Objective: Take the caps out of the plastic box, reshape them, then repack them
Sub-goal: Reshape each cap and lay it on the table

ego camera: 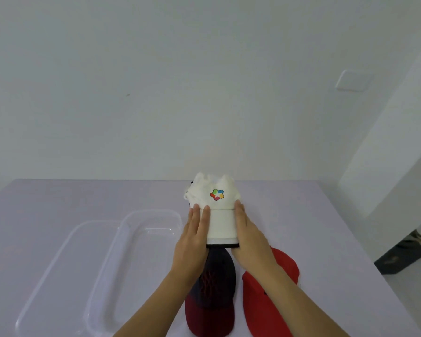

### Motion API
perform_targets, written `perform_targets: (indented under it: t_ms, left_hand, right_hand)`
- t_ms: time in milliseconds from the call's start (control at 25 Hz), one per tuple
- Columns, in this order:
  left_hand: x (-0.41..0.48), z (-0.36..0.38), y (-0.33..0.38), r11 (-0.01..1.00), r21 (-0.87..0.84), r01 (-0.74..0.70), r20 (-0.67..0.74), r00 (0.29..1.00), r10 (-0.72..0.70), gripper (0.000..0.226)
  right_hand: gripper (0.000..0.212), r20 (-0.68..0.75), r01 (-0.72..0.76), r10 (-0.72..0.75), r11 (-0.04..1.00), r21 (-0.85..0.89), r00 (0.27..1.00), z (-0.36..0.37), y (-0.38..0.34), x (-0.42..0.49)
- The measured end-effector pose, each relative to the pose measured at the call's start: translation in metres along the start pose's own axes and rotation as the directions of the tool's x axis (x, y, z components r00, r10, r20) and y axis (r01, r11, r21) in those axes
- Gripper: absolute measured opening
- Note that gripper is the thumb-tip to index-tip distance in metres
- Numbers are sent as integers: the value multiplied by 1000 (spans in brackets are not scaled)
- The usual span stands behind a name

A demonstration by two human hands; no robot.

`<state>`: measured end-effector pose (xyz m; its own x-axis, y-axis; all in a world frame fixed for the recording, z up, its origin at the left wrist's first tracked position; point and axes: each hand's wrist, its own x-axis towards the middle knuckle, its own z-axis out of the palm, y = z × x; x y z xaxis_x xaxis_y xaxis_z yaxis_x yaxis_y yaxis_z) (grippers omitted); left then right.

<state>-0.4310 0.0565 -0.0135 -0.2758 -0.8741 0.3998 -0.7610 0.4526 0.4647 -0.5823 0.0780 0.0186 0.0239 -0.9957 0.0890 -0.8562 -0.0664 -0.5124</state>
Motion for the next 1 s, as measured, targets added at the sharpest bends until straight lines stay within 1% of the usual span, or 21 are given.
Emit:
perform_targets:
  t_ms: [40, 80, 120, 160, 200, 240, 280, 360, 400, 480, 520, 560, 680, 720, 760, 840, 880, 920, 960, 1000]
  left_hand:
    - [3, 0, 1, 1000, 6, -25, -17, 1000, 25, 84]
    - [6, -2, 4, 1000, -22, -13, -14, 1000, 12, 81]
    - [9, -6, 8, 996, -72, 48, -17, 999, -49, 76]
    - [12, -10, 9, 977, -154, 146, -1, 989, -148, 73]
    - [14, -15, 10, 940, -248, 234, 6, 971, -240, 68]
    - [16, -20, 11, 903, -330, 276, -3, 956, -293, 59]
    - [17, -25, 17, 877, -392, 278, -19, 951, -310, 45]
    - [17, -27, 30, 781, -561, 273, -40, 934, -355, 22]
    - [16, -25, 37, 710, -643, 289, -30, 916, -400, 15]
    - [16, -17, 45, 565, -752, 340, 26, 872, -489, 18]
    - [16, -16, 46, 518, -776, 360, 54, 856, -514, 18]
    - [18, -17, 47, 496, -782, 377, 73, 846, -528, 19]
    - [20, -19, 50, 534, -765, 361, 44, 855, -516, 24]
    - [21, -21, 50, 542, -757, 365, 38, 853, -521, 26]
    - [21, -22, 47, 574, -736, 359, 24, 861, -507, 31]
    - [23, -29, 38, 679, -654, 333, 19, 905, -426, 37]
    - [24, -33, 33, 758, -580, 299, 15, 934, -357, 36]
    - [25, -36, 29, 845, -473, 250, 14, 961, -276, 40]
    - [25, -38, 29, 905, -362, 225, 30, 973, -230, 49]
    - [23, -40, 30, 930, -296, 219, 44, 976, -216, 59]
  right_hand:
    - [97, -12, 8, -8, 1000, 11, 1000, 3, -1, -1]
    - [94, -37, 6, -5, 999, 38, 999, 5, -2, -2]
    - [91, -67, 2, 3, 997, 75, 998, 5, -2, -3]
    - [89, -89, -5, 15, 993, 116, 996, 4, -4, -4]
    - [88, -100, -11, 28, 986, 163, 995, 4, -5, -5]
    - [88, -91, -23, 44, 975, 222, 995, 4, -7, -6]
    - [87, -71, -36, 59, 956, 290, 996, 4, -11, -7]
    - [83, -40, -66, 94, 892, 446, 995, 7, -23, -6]
    - [81, -39, -80, 117, 852, 518, 992, 9, -29, -6]
    - [74, -54, -81, 147, 774, 628, 988, 11, -38, -4]
    - [70, -56, -74, 149, 745, 663, 987, 10, -40, -3]
    - [68, -59, -64, 141, 734, 676, 988, 9, -41, -2]
    - [67, -61, -51, 128, 722, 691, 990, 7, -42, 0]
    - [68, -68, -57, 140, 728, 683, 988, 7, -42, 0]
    - [69, -79, -58, 146, 750, 659, 986, 5, -41, 1]
    - [73, -96, -57, 135, 821, 569, 986, -3, -37, 1]
    - [76, -105, -51, 120, 860, 507, 987, -8, -32, 1]
    - [80, -116, -47, 106, 903, 426, 988, -13, -27, 0]
    - [82, -134, -37, 85, 945, 326, 987, -15, -22, -1]
    - [83, -148, -29, 66, 970, 240, 987, -15, -18, -2]
